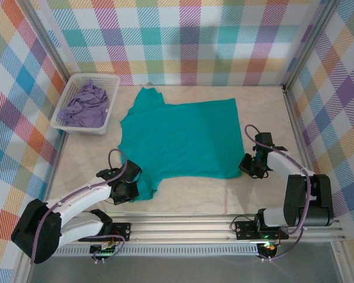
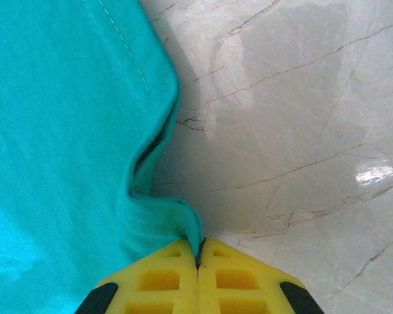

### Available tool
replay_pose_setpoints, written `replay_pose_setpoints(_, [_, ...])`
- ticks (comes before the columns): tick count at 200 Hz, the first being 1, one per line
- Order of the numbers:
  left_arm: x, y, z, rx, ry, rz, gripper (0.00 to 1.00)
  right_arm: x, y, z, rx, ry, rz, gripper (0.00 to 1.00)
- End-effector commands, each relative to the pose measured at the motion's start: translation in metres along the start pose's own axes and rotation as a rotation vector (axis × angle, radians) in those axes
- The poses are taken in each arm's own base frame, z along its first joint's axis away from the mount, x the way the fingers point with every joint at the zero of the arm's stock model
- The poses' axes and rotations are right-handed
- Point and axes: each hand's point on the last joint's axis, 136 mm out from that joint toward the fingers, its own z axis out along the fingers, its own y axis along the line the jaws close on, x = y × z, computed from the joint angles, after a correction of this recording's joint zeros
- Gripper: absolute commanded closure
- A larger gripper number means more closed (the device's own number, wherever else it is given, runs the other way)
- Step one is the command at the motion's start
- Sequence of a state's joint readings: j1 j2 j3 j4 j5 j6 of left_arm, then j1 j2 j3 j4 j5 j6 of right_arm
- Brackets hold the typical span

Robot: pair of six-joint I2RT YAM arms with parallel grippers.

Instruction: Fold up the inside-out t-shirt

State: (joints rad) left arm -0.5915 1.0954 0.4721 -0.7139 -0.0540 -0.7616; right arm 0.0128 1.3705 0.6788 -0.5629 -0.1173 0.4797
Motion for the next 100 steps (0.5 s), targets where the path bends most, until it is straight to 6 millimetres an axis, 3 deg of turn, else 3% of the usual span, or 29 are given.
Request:
replay_pose_setpoints(1, [-0.007,-0.017,-0.001,0.080,-0.038,0.026,1.00,-0.002,0.008,-0.010,-0.027,-0.008,-0.036,0.97])
replay_pose_setpoints(35, [-0.031,-0.020,-0.043,0.205,-0.127,-0.066,1.00,-0.004,0.013,-0.024,-0.052,-0.044,-0.048,0.97])
replay_pose_setpoints(69, [-0.071,-0.033,-0.074,0.323,-0.150,-0.113,1.00,-0.024,0.038,-0.043,-0.123,-0.085,-0.069,0.97])
replay_pose_setpoints(100, [-0.114,-0.040,-0.098,0.383,-0.174,-0.127,1.00,-0.045,0.049,-0.047,-0.120,-0.101,-0.106,0.97])
